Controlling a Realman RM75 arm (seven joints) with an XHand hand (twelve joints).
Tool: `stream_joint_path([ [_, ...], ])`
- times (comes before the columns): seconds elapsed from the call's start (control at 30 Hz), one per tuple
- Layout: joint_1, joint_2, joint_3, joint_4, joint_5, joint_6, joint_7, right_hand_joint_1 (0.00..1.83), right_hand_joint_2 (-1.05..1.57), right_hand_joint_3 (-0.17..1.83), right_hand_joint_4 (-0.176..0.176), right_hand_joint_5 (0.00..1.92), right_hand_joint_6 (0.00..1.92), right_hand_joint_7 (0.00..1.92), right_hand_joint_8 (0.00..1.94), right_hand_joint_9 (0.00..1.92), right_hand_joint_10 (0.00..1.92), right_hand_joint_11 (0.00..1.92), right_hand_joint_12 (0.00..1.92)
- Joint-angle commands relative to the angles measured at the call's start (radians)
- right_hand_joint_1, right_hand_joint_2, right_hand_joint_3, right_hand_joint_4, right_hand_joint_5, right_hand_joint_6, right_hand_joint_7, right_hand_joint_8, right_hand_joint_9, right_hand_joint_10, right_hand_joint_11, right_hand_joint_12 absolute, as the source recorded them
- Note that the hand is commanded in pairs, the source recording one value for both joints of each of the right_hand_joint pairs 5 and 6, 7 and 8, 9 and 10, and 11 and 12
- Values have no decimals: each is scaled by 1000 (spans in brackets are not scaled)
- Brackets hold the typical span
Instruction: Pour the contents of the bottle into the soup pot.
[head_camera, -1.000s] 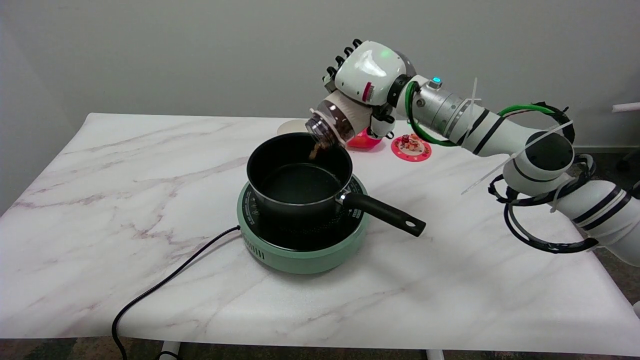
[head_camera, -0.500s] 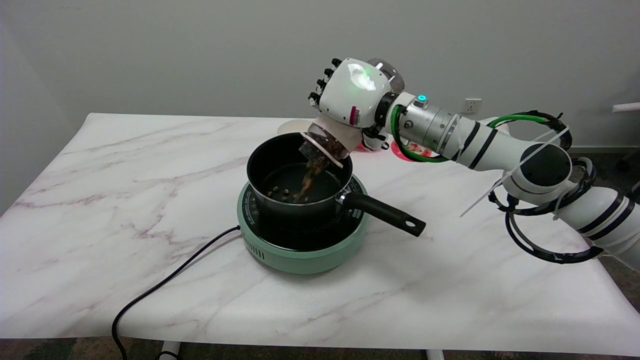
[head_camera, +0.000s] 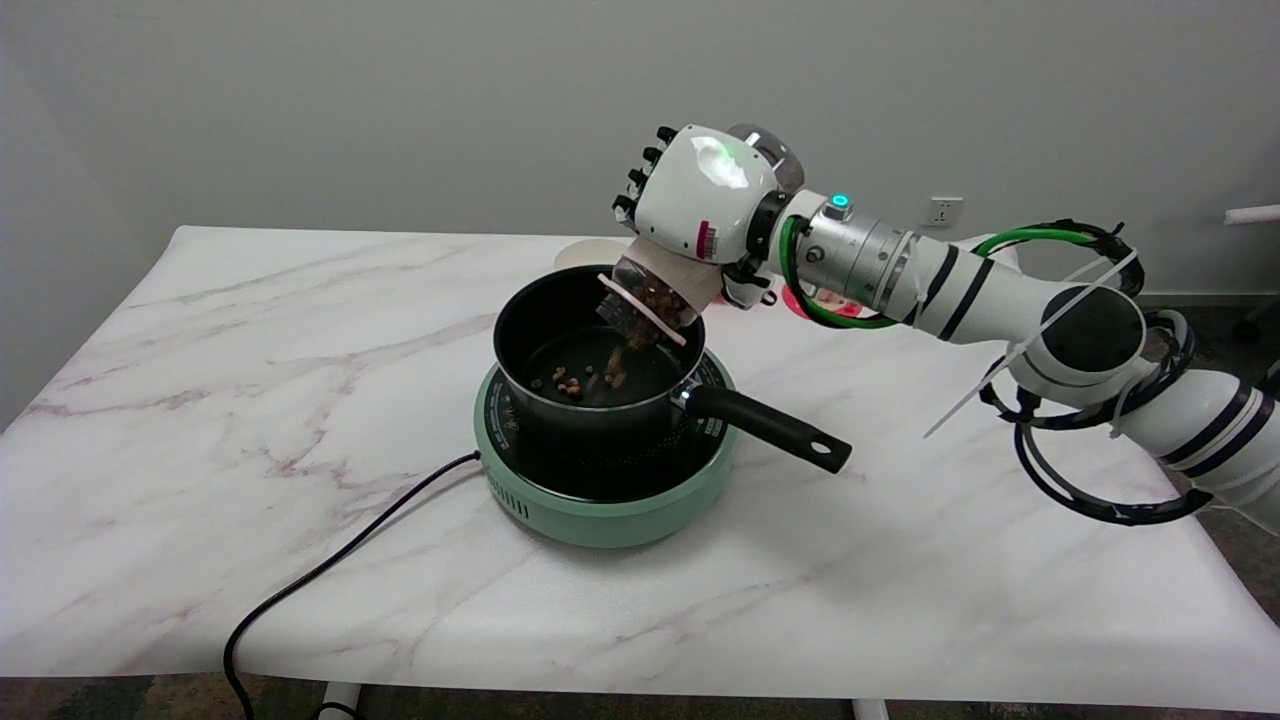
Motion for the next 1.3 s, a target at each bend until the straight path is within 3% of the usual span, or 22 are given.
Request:
stream_joint_path([
  [0.03, 59, 45, -20, -12, 91, 4, 0, 1454, 1266, 733, 0, 1920, 1920, 1920, 1920, 1402, 1402, 1264, 1264],
  [0.9, 143, 51, -108, -57, -11, 28, 7, 1478, 1217, 771, 0, 1920, 1920, 1920, 1920, 1383, 1383, 1259, 1259],
  [1.3, 111, 54, -131, -59, -99, 19, 65, 1483, 1205, 784, 0, 1920, 1920, 1920, 1920, 1384, 1384, 1258, 1258],
])
